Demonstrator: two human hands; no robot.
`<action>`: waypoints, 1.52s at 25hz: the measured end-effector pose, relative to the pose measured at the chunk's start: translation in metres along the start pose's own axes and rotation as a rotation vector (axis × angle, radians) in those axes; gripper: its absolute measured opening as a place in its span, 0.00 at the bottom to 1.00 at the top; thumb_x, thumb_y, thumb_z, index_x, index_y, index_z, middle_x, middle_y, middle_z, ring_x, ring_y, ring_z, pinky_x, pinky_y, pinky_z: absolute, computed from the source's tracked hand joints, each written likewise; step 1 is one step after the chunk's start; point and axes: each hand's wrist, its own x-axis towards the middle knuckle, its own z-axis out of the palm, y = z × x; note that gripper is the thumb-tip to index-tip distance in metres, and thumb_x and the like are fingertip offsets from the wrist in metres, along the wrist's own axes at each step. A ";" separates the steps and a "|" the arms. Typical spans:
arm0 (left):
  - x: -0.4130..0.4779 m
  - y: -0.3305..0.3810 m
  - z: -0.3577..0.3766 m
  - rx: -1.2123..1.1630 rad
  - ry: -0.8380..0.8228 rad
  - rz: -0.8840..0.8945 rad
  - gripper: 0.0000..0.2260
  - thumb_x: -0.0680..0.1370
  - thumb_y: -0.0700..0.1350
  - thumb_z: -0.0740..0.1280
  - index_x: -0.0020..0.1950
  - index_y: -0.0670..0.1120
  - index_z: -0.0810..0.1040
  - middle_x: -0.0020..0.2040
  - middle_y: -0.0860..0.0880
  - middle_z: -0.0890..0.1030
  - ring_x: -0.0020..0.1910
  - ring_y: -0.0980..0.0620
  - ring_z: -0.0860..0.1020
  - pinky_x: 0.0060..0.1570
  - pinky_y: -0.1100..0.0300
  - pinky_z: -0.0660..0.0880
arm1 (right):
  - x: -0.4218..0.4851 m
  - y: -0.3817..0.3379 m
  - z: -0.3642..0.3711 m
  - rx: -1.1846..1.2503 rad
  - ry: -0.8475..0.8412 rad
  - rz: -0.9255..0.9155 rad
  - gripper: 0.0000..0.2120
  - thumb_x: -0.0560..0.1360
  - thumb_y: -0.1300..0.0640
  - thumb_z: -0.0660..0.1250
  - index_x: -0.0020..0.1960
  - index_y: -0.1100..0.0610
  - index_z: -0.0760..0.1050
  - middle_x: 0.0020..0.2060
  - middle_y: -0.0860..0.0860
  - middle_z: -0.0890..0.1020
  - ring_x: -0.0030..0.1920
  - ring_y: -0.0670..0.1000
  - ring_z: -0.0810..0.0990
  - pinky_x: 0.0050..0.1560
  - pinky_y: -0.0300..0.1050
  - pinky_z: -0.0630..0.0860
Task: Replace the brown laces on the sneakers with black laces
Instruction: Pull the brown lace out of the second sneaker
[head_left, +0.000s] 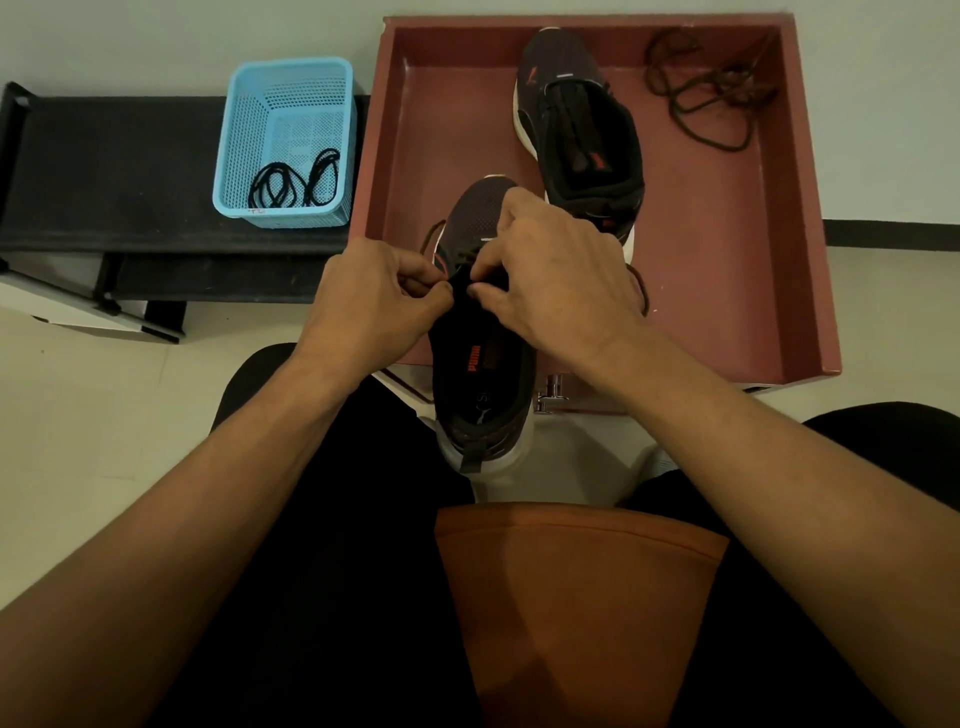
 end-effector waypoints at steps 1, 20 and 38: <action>0.000 0.000 0.000 -0.011 -0.006 -0.008 0.03 0.78 0.49 0.74 0.47 0.53 0.87 0.36 0.59 0.82 0.33 0.69 0.78 0.36 0.76 0.70 | 0.000 0.002 0.000 0.013 -0.009 0.003 0.10 0.78 0.41 0.72 0.54 0.45 0.85 0.55 0.46 0.73 0.51 0.52 0.79 0.42 0.48 0.68; 0.001 -0.004 -0.001 -0.080 -0.043 -0.040 0.03 0.78 0.47 0.74 0.47 0.54 0.87 0.36 0.57 0.83 0.34 0.62 0.79 0.38 0.66 0.71 | 0.001 0.004 -0.023 0.018 -0.058 -0.069 0.12 0.79 0.38 0.70 0.59 0.42 0.84 0.52 0.46 0.72 0.52 0.55 0.80 0.43 0.48 0.67; -0.001 0.001 -0.002 -0.078 -0.017 -0.074 0.04 0.78 0.46 0.74 0.44 0.53 0.87 0.34 0.57 0.83 0.29 0.67 0.78 0.31 0.76 0.69 | -0.006 0.075 -0.051 0.113 -0.122 0.243 0.03 0.75 0.48 0.77 0.45 0.46 0.85 0.34 0.40 0.75 0.34 0.40 0.74 0.37 0.37 0.68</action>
